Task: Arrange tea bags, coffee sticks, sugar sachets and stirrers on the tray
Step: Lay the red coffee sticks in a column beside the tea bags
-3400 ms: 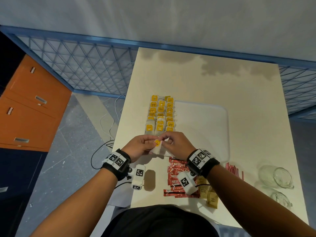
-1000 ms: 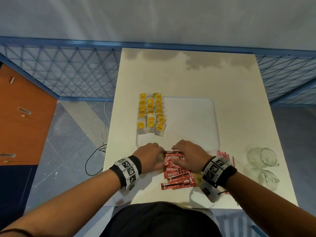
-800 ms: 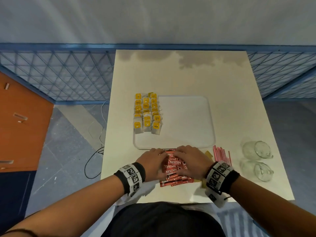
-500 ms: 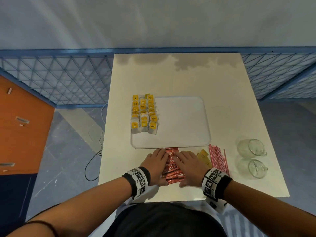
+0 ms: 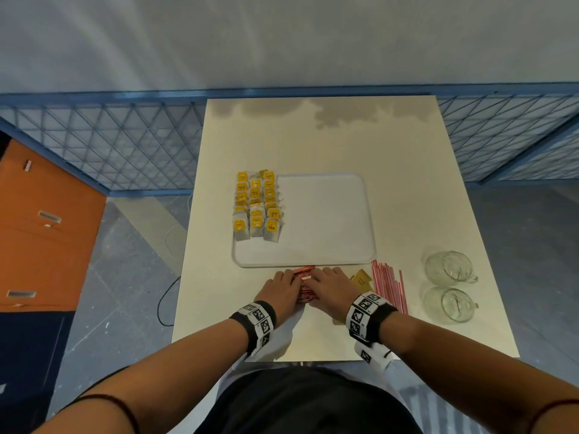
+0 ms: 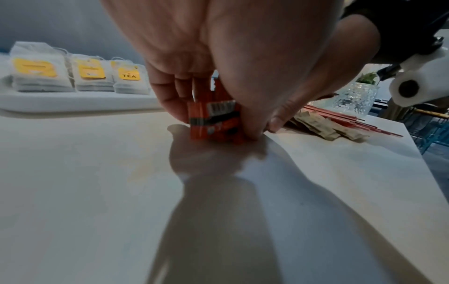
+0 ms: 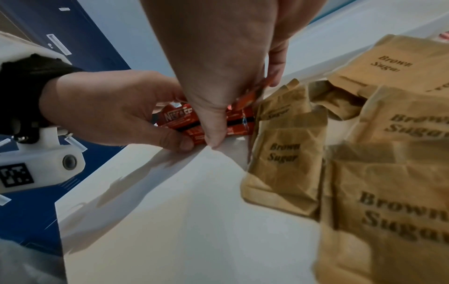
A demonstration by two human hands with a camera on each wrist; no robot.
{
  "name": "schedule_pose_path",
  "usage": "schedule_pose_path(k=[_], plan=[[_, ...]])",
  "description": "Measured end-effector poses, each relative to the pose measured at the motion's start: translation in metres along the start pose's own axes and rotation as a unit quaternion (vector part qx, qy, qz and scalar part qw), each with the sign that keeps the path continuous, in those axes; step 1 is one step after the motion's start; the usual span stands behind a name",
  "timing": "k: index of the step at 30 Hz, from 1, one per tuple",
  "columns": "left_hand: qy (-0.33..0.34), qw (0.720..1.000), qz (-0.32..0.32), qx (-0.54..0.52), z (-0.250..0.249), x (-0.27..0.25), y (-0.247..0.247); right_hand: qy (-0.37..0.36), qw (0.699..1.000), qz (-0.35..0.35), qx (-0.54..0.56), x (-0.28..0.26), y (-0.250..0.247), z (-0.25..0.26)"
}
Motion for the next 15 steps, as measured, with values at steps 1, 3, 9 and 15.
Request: schedule_pose_path(k=[1, 3, 9, 15], plan=[[-0.002, 1.000, 0.002, 0.000, -0.001, 0.001, 0.001, 0.000, 1.000, -0.002, 0.006, 0.001, -0.001, -0.001], [-0.008, 1.000, 0.007, 0.002, -0.002, 0.003, 0.002, -0.005, 1.000, -0.008, 0.019, 0.003, -0.004, -0.001], [-0.042, 0.999, 0.018, -0.016, 0.002, 0.007, -0.002, -0.028, 0.997, -0.029, 0.062, 0.011, -0.013, -0.005], [-0.059, 0.996, 0.024, -0.061, 0.008, 0.013, -0.010, -0.024, 0.993, -0.025, 0.114, 0.016, -0.025, -0.014]])
Point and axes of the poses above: each hand's wrist, its own x-axis towards the middle knuckle, its own y-axis out of the palm, z = x × y, the point moved 8 cm from there along x, towards the middle knuckle, and after that the axes turned 8 degrees about z, right-handed, at the moved point
